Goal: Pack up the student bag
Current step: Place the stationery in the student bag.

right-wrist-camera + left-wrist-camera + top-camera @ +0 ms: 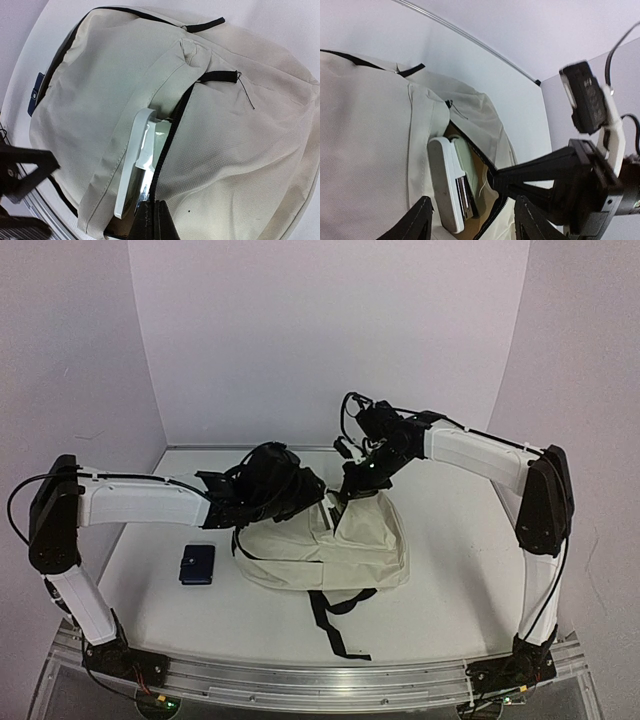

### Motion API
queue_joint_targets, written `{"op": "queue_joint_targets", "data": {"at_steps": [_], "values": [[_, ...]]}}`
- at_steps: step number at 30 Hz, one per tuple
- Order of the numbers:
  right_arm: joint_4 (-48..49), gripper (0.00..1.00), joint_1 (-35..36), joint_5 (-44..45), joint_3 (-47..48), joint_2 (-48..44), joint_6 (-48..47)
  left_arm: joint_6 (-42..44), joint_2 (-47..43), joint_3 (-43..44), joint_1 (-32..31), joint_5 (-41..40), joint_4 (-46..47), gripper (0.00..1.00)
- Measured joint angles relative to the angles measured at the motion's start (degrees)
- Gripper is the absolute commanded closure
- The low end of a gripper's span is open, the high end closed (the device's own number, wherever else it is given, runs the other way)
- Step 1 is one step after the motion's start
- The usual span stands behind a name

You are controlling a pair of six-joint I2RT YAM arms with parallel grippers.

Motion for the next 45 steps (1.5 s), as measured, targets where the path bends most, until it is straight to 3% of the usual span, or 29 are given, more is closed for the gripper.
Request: {"op": "queue_joint_targets", "data": {"at_steps": [14,20,28,31,37,45], "values": [[0.5,1.00,0.0,-0.5,-0.2,-0.2,-0.3,5.4,4.0,0.1,5.0,7.2,1.7,0.74],[0.6,1.00,0.0,-0.9,-0.2,-0.3,-0.4,4.4,10.1,0.2,5.2,12.0,5.1,0.78],[0.7,1.00,-0.2,-2.0,-0.2,-0.4,-0.6,6.9,16.9,4.2,5.7,21.7,13.9,0.76],[0.7,1.00,-0.2,-2.1,-0.2,-0.4,-0.7,8.0,18.2,5.4,5.8,24.5,15.0,0.70],[0.6,1.00,-0.4,-1.7,-0.2,-0.8,-0.9,8.5,16.4,4.1,5.8,24.7,14.5,0.39],[1.9,1.00,-0.5,-2.0,-1.7,-0.9,-1.3,6.1,-2.1,-2.8,4.2,11.0,-4.6,0.14]]}}
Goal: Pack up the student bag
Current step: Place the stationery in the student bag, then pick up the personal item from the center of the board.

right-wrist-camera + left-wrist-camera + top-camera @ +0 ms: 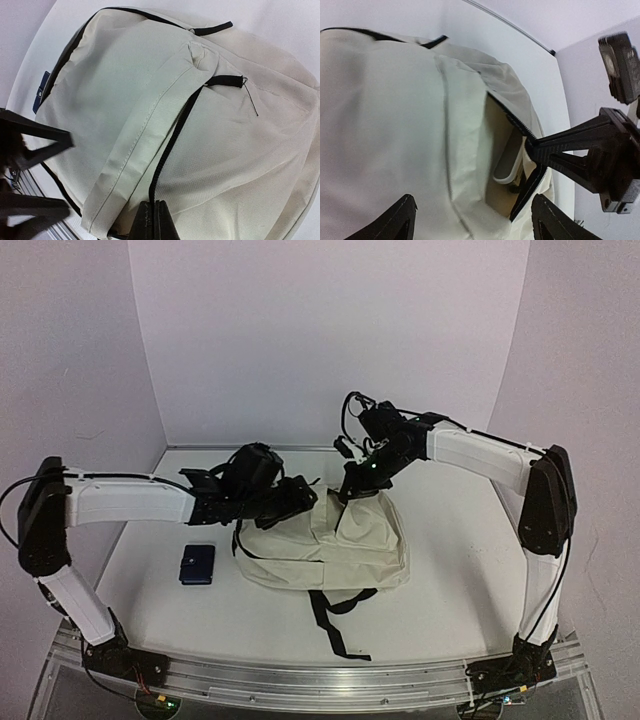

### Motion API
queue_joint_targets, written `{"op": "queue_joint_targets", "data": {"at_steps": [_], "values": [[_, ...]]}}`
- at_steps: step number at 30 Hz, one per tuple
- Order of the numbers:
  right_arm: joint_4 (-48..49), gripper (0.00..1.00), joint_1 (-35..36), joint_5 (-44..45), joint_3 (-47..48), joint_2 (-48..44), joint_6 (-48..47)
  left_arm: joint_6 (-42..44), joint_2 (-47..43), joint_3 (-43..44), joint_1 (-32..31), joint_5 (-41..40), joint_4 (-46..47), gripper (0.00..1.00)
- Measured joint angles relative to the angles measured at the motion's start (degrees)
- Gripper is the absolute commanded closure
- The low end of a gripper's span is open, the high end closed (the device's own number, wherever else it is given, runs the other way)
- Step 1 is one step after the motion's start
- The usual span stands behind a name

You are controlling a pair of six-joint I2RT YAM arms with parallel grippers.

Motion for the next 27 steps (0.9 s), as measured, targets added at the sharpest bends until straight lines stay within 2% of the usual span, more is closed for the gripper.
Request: {"op": "queue_joint_targets", "data": {"at_steps": [4,8,13,21,27], "values": [[0.5,1.00,0.0,-0.1,-0.5,0.0,-0.2,-5.8,-8.9,-4.5,0.0,-7.0,-10.7,0.02],[0.7,1.00,0.0,-0.2,-0.6,-0.2,-0.4,-12.5,-13.2,-10.5,0.3,-11.4,-19.6,0.00],[0.9,1.00,0.0,-0.5,-0.9,-0.4,-0.5,-18.7,-17.9,-20.0,3.2,-12.5,-27.6,0.00],[1.3,1.00,0.0,-1.0,-1.3,-0.4,-0.6,-18.1,-22.9,-27.4,13.7,-11.5,-29.1,0.01],[1.4,1.00,0.0,-1.2,-1.4,-0.5,-0.6,-14.7,-27.2,-32.7,19.6,-9.4,-26.3,0.09]]}}
